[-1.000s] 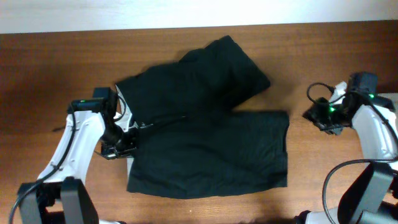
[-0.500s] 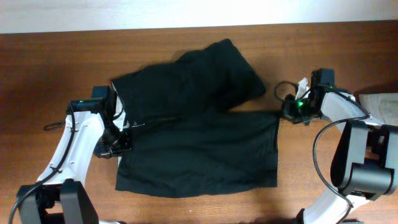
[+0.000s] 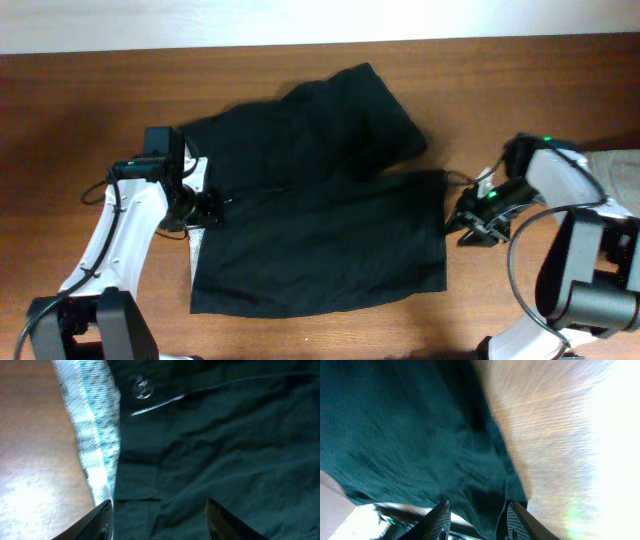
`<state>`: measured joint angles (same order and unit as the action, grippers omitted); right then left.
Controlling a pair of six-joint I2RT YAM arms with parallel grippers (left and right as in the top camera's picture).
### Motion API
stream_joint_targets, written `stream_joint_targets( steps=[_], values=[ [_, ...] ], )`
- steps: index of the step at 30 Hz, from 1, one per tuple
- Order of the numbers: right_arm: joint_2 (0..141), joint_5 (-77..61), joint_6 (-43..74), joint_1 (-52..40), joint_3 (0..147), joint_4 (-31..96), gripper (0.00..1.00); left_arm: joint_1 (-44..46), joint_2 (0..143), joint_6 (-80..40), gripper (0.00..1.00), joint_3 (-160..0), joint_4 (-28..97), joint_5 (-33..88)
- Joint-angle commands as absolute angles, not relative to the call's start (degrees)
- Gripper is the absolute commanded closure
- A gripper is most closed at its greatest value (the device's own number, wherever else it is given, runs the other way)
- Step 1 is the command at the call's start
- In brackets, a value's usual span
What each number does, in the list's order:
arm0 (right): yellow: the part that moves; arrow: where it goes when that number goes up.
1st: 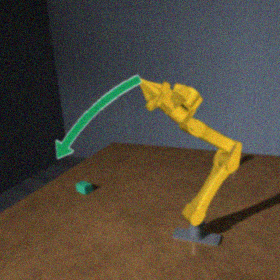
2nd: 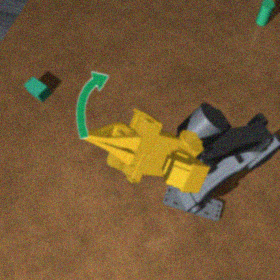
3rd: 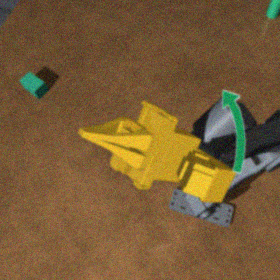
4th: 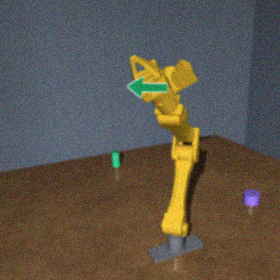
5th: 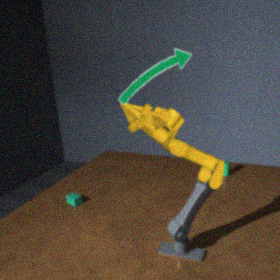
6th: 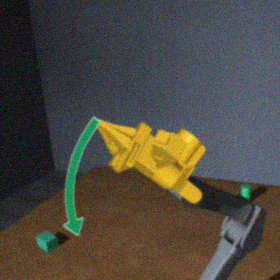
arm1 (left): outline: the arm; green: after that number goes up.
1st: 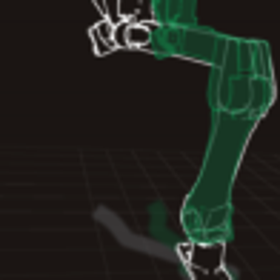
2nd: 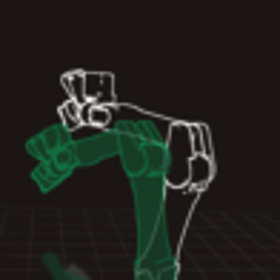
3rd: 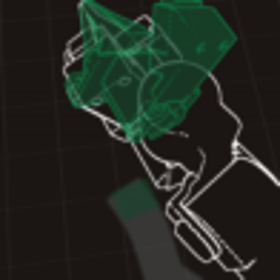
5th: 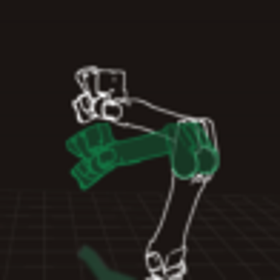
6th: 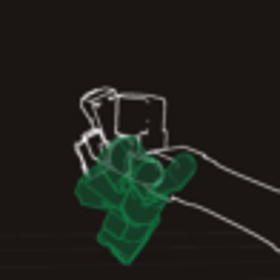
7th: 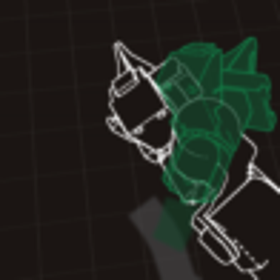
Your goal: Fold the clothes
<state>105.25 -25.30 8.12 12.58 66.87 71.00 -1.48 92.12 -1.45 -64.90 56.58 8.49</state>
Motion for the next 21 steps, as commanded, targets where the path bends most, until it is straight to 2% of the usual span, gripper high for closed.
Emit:
stream_joint_targets(
  steps=[1, 3, 4, 5, 6, 8, 10, 12, 14, 16, 17, 18, 20, 21],
  values=[
    [104.6, -23.3, 9.6, 7.4, 60.9, 68.3, 0.58, -0.5, 92.1, 5.2, 0.42, -64.6, 53.1, 20.5],
    [104.6, -23.3, 11.0, 4.6, 56.7, 66.5, 0.58, 1.1, 94.2, 7.5, 0.42, -64.6, 51.2, 21.3],
    [104.6, -23.2, 11.0, 3.9, 55.4, 66.4, 0.62, 1.7, 95.3, 7.9, 0.46, -64.6, 50.5, 21.3],
    [104.6, -21.2, 11.0, 3.6, 54.3, 66.4, 0.89, 3.4, 98.8, 8.8, 0.61, -64.6, 48.6, 21.3],
    [104.6, -17.6, 12.7, 3.7, 54.3, 66.8, 0.96, 4.6, 101.1, 9.0, 0.71, -64.6, 47.3, 21.3],
    [104.4, -2.8, 22.4, 5.4, 54.5, 68.2, 0.96, 7.3, 107.0, 9.0, 0.87, -64.6, 44.6, 21.0],
    [104.4, 2.4, 26.2, 7.4, 54.5, 68.4, 0.96, 8.7, 110.5, 8.9, 0.92, -64.6, 42.9, 19.4],
    [104.0, 2.2, 24.4, 9.3, 54.6, 68.4, 0.80, 8.7, 110.6, 8.9, 0.94, -64.9, 43.5, 19.3],
    [100.2, -0.9, 21.1, 11.8, 56.9, 67.7, 0.74, 8.7, 109.5, 8.9, 0.88, -68.3, 47.7, 19.3],
    [95.0, -6.2, 19.7, 13.8, 61.1, 67.6, 0.62, 8.7, 108.0, 8.9, 0.83, -72.0, 50.0, 19.2],
    [92.1, -8.8, 19.7, 14.6, 63.7, 66.3, 0.52, 8.7, 107.5, 8.9, 0.81, -73.4, 49.9, 18.4],
    [89.7, -11.7, 19.7, 14.9, 66.0, 63.0, 0.44, 8.7, 107.4, 8.9, 0.76, -74.7, 49.4, 15.7],
    [88.1, -18.8, 19.8, 14.4, 67.2, 51.9, 0.41, 8.7, 107.4, 8.7, 0.50, -75.2, 46.1, 10.9],
    [88.7, -20.3, 20.6, 13.8, 67.1, 46.3, 0.39, 8.6, 107.7, 8.3, 0.42, -75.2, 43.1, 8.0]
  ],
)
